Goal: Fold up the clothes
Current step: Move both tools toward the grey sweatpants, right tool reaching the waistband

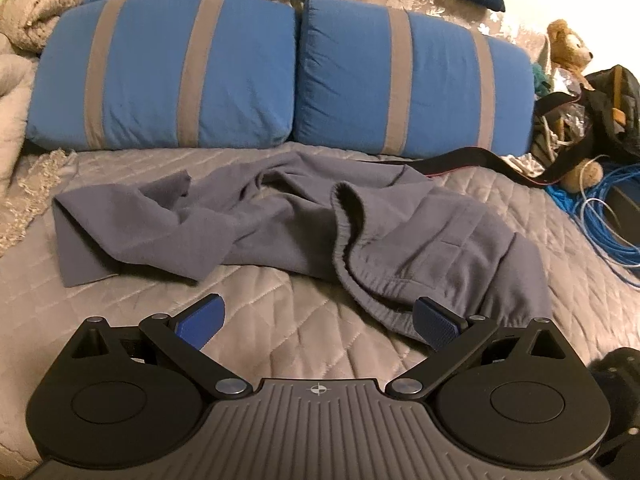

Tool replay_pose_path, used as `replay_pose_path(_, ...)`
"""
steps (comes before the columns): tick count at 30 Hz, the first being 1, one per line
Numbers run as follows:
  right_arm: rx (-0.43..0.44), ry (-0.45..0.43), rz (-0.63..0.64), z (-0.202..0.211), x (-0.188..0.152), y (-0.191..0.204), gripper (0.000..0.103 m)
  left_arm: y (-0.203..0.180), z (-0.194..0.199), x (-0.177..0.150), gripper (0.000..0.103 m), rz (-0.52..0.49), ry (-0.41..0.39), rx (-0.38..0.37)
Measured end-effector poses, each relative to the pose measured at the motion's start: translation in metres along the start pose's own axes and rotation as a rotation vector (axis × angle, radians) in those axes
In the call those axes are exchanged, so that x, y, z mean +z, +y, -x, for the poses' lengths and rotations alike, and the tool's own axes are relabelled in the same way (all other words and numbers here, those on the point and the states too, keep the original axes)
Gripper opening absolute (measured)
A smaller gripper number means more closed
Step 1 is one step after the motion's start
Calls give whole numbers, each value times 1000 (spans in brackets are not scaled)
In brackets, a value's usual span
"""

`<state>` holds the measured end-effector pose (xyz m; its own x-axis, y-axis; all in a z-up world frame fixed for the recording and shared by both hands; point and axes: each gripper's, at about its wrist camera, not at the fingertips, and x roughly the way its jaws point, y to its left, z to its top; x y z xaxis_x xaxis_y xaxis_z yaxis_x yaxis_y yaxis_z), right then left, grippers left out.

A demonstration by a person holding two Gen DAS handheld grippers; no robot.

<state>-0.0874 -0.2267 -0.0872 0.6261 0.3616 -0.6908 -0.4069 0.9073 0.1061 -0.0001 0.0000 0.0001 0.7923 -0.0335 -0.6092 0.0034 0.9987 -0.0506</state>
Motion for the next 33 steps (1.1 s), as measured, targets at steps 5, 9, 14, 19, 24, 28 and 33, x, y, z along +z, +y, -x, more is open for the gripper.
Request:
replay_pose_path(5, -3, -28, 37, 1, -4, 7, 103, -5, 2, -2, 102, 4, -29, 16)
replay_pose_path(9, 14, -42, 54, 3, 1, 7, 103, 1, -1, 5, 102, 57, -17, -7)
replay_pose_path(14, 0, -60, 138, 11, 6, 13, 103, 1, 7, 12, 102, 88, -75, -70)
replay_pose_path(19, -57, -64, 212, 18, 13, 20, 103, -6, 15, 23, 102, 120, -70, -115)
replay_pose_path(24, -87, -78, 308, 26, 16, 31, 103, -6, 21, 38, 102, 182, -48, -203)
replay_pose_path(28, -154, -106, 398, 31, 14, 40, 103, -14, 28, 47, 102, 180, -81, -190)
replay_pose_path(33, -202, -138, 372, 40, 4, 33, 103, -31, 39, 56, 102, 174, -154, -80)
